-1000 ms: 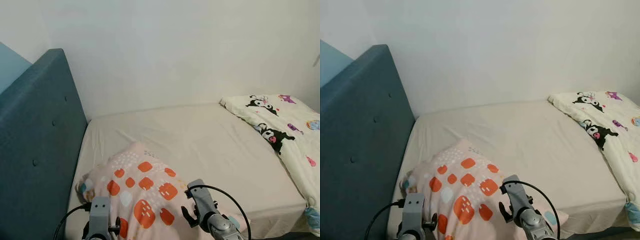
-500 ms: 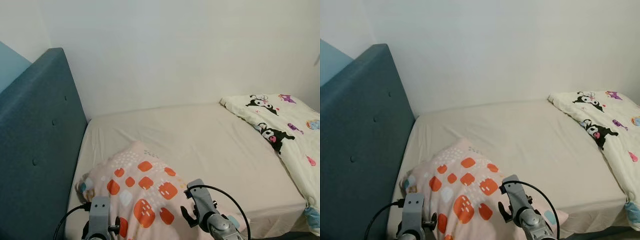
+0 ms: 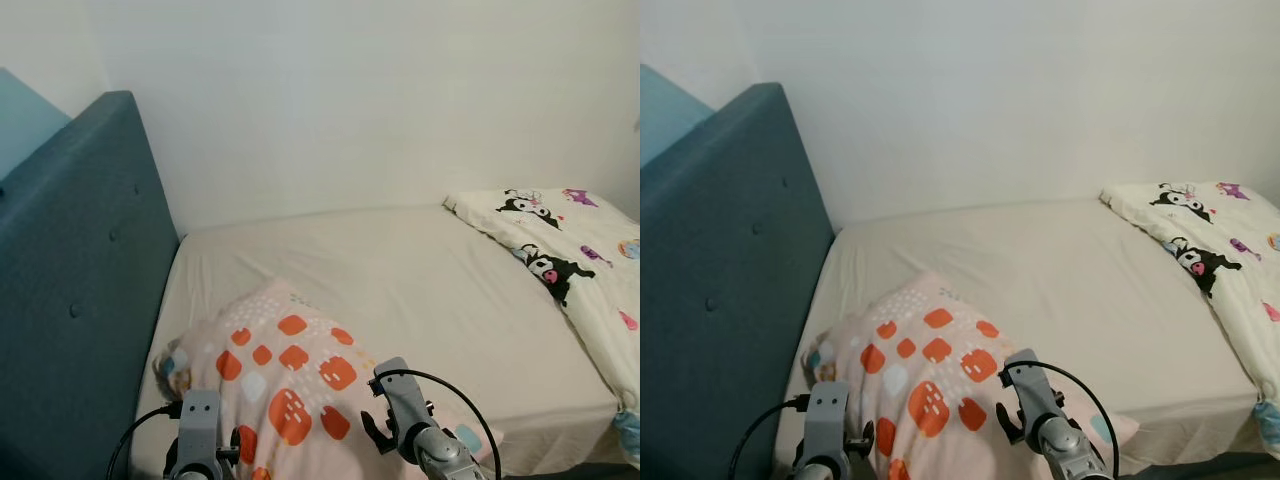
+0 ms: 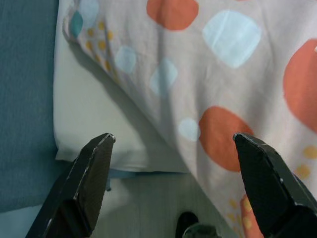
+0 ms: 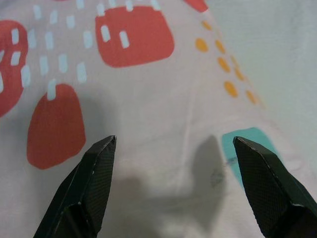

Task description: Clean up the room

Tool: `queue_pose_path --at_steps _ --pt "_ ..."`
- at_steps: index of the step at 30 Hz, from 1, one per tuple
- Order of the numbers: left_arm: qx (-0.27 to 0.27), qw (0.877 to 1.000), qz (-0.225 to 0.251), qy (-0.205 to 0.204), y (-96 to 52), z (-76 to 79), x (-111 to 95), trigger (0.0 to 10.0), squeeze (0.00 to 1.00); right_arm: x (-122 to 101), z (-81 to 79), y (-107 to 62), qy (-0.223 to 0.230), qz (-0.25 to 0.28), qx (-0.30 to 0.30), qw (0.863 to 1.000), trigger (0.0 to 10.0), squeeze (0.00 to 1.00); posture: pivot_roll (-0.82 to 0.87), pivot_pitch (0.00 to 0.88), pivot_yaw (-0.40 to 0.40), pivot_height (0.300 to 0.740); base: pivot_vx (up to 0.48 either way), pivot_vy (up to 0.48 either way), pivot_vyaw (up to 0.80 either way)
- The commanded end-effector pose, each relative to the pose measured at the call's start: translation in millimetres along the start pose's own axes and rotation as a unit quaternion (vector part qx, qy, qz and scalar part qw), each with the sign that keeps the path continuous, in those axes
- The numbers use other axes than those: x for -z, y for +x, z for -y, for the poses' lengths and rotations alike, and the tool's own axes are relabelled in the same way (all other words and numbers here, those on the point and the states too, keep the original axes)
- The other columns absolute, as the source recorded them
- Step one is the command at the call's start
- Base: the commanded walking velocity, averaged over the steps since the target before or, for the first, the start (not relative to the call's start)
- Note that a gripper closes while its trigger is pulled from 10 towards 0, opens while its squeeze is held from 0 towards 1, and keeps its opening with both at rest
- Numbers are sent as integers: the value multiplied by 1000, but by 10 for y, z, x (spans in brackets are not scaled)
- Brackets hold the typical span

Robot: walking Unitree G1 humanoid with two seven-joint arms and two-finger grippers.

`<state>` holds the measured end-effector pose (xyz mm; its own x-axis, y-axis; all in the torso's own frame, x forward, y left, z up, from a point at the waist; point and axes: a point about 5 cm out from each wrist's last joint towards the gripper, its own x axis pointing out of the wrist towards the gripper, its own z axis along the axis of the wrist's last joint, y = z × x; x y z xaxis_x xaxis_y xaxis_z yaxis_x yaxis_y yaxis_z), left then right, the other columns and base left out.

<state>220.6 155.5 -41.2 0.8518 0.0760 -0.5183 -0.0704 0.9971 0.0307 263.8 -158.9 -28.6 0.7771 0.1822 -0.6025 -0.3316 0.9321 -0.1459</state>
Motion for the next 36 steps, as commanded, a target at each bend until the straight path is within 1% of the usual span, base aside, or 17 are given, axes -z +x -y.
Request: queue_pose_path --at_steps 1,6,10,14,16,17,19,21,23,26,27,28,29,33,34,36 --pt "-4 1000 0 1 9 -17 -20 10000 0 -25 -17 6 0 8 -1 1000 10000 0 -106 0 -26 647 0 0 0" --pt "-3 1000 5 -1 18 -8 -53 10000 0 -50 -17 14 2 12 1 1000 10000 0 -104 0 -23 647 0 0 0" --pt "-2 1000 10 0 29 -7 -89 10000 0 -120 -15 26 14 28 2 999 10000 0 -103 0 -20 633 0 0 0" --pt "-1 1000 15 0 42 -14 -123 10000 0 -217 24 47 13 40 10 999 10000 0 -104 0 -17 618 0 0 0" --pt "-1 1000 15 0 42 -14 -123 10000 0 -217 24 47 13 40 10 999 10000 0 -104 0 -17 618 0 0 0" --pt "-4 1000 22 -3 56 -40 -169 10000 0 -338 78 65 14 57 17 998 10000 0 -103 0 -17 618 0 0 0" --pt "-5 1000 25 -4 61 -52 -186 10000 0 -382 98 71 15 63 19 998 10000 0 -103 0 -17 618 0 0 0" --pt "-11 999 33 -8 73 -103 -240 10000 0 -496 150 85 18 77 24 997 10000 0 -102 0 -18 618 0 0 0" --pt "-13 999 36 -9 76 -121 -256 10000 0 -528 163 89 18 80 25 996 10000 0 -101 0 -17 618 0 0 0" --pt "-24 999 47 -15 82 -223 -312 10000 0 -666 220 93 29 104 27 994 10000 0 -100 0 -16 604 0 0 0" --pt "-24 999 47 -15 82 -223 -312 10000 0 -666 220 93 29 104 27 994 10000 0 -100 0 -16 604 0 0 0" --pt "-34 998 54 -21 81 -304 -346 10000 0 -734 270 97 27 109 36 993 10000 0 -99 0 -16 594 0 0 0" --pt "-38 997 57 -25 78 -341 -361 10000 0 -763 296 95 29 112 39 992 10000 0 -99 0 -16 589 0 0 0" --pt "-41 997 63 -33 69 -398 -381 10000 0 -798 340 93 29 116 45 992 10000 0 -98 0 -15 584 0 0 0" --pt "-35 996 71 -44 49 -463 -405 10000 0 -832 404 86 30 116 49 992 10000 0 -96 0 -15 584 0 0 0" --pt "-30 996 73 -50 37 -489 -410 10000 0 -843 430 83 30 116 51 992 10000 0 -96 0 -15 584 0 0 0"
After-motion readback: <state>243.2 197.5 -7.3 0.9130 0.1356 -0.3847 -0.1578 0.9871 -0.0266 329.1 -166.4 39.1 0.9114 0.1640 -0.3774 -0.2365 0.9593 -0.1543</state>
